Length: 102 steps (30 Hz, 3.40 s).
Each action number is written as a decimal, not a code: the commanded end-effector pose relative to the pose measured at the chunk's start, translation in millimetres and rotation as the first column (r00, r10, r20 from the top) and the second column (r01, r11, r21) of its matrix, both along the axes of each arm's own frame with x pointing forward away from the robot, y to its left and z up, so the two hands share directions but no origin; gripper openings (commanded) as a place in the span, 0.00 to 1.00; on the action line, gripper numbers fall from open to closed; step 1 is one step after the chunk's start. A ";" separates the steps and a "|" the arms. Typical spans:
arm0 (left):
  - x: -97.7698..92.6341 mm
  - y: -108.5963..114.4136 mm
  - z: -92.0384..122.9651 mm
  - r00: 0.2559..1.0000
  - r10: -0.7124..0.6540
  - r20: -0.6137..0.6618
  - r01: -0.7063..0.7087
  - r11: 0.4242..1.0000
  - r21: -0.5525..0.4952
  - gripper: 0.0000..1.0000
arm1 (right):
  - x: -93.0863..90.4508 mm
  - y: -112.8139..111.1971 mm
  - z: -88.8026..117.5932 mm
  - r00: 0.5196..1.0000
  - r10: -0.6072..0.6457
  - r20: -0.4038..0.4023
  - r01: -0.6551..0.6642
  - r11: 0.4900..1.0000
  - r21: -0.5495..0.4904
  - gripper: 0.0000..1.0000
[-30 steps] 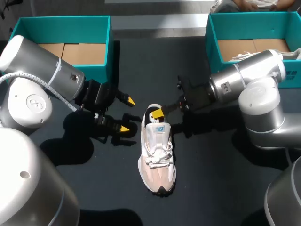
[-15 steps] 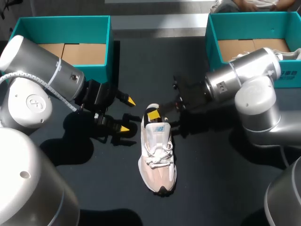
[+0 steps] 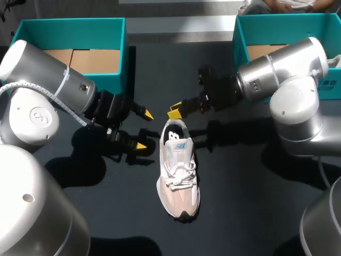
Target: Take the shoe out of the shoebox, open the shoe tongue, remove and reinsert the insole, then place the shoe into the shoebox
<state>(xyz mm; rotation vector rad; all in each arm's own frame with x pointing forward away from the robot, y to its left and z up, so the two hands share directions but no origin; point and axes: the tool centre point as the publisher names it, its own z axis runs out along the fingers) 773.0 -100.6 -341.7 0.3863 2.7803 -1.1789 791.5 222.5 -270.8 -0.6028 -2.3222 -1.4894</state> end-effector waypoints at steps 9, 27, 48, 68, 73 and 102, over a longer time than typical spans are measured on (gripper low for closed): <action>-1.6 -0.1 0.1 1.000 0.003 0.003 -0.003 1.000 0.002 1.00 | -47.9 -40.0 33.5 0.944 -0.331 -0.015 0.330 0.943 -0.048 0.37; -0.4 45.8 56.5 0.983 -0.175 0.047 0.169 0.979 0.111 1.00 | -15.6 -17.1 2.6 0.842 -0.539 0.027 0.482 0.730 -0.485 0.00; 57.2 141.9 132.7 0.964 -0.162 0.211 0.131 0.980 0.153 1.00 | -17.3 -17.8 -22.5 0.735 -0.663 0.144 0.565 0.482 -0.670 0.00; 57.2 141.9 132.7 0.964 -0.162 0.211 0.131 0.980 0.153 1.00 | -28.3 -20.0 -33.4 0.669 -0.711 0.218 0.575 0.309 -0.757 0.00; 57.2 141.9 132.7 0.964 -0.162 0.211 0.131 0.980 0.153 1.00 | -33.9 -14.9 -42.7 0.594 -0.777 0.209 0.585 0.238 -0.775 0.00; 57.2 141.9 132.7 0.964 -0.162 0.211 0.131 0.980 0.153 1.00 | -39.0 -12.8 -124.5 0.575 -0.813 0.091 0.470 0.238 -0.850 0.00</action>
